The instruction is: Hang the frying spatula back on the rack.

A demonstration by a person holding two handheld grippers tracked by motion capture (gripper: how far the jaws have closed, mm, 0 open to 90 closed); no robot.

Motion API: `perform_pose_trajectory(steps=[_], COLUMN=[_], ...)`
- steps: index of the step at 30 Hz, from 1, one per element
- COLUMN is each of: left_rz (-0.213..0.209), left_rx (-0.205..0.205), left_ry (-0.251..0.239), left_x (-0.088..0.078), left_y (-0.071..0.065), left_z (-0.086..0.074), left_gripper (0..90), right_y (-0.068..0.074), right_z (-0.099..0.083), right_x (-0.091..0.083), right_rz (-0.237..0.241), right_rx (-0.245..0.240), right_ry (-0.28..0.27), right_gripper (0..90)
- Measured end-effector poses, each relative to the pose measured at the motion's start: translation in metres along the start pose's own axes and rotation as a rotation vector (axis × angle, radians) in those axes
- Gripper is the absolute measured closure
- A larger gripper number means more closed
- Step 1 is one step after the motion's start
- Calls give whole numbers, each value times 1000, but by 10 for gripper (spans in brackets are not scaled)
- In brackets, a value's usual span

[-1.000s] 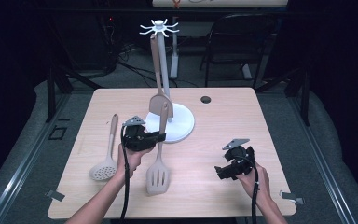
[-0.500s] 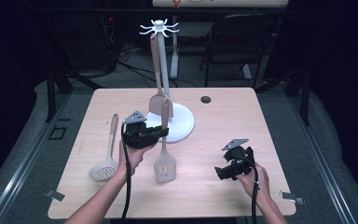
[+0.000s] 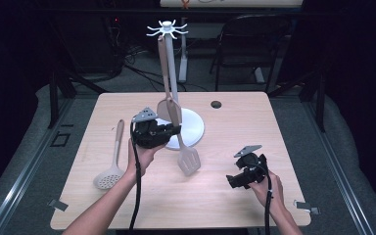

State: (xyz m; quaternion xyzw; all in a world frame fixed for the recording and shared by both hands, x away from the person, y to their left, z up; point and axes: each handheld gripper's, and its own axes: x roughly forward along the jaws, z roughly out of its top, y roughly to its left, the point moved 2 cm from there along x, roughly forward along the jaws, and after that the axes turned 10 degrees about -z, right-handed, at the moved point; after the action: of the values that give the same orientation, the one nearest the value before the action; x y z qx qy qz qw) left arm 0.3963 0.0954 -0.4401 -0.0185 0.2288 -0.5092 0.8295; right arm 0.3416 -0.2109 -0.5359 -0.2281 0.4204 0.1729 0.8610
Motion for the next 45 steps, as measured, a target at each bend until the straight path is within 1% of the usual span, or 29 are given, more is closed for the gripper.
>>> perform_pose_trajectory(steps=[3,7,8,16,18,19,21,25,26,27,31,35,36,40,45], left_rz=[0,13,15,32,30,36,34,43,47,47,58,64,67,78,86], left_rx=[15,36,38,59,59,63,67,73,82,82,95,97,99,100,102], left_ry=[0,5,4,4,2,0,3,1,5,5,10,9,10,13,8], left_x=[2,5,5,8,8,8,8,9,9,9,10,11,11,13,13], left_y=[-1,-1,0,3,3,4,4,5,6,6,8,10,11,15,18], left_z=[7,15,17,37,39,44,45,53,57,57,67,72,73,81,87], left_gripper=[765,765,765,765,765,765,765,765,765,765,765,764,764,764,764], right_y=[0,0,0,0,0,0,0,0,0,0,0,0,1,1,1], right_z=[0,0,0,0,0,0,0,0,0,0,0,1,1,1,1], right_x=[0,2,2,2,2,3,3,3,3,3,4,4,4,4,5], right_rz=[0,-1,5,1,5,8,12,23,25,25,23,28,19,16,22], right_rx=[1,-1,3,-3,-4,-6,-5,-3,-4,-4,-8,-13,-21,-28,-18], right_ry=[4,9,6,-3,-9,-8,-9,-17,-17,-17,-6,-12,-8,-8,-9], right_gripper=[39,38,39,33,32,29,26,20,20,20,19,21,21,21,22])
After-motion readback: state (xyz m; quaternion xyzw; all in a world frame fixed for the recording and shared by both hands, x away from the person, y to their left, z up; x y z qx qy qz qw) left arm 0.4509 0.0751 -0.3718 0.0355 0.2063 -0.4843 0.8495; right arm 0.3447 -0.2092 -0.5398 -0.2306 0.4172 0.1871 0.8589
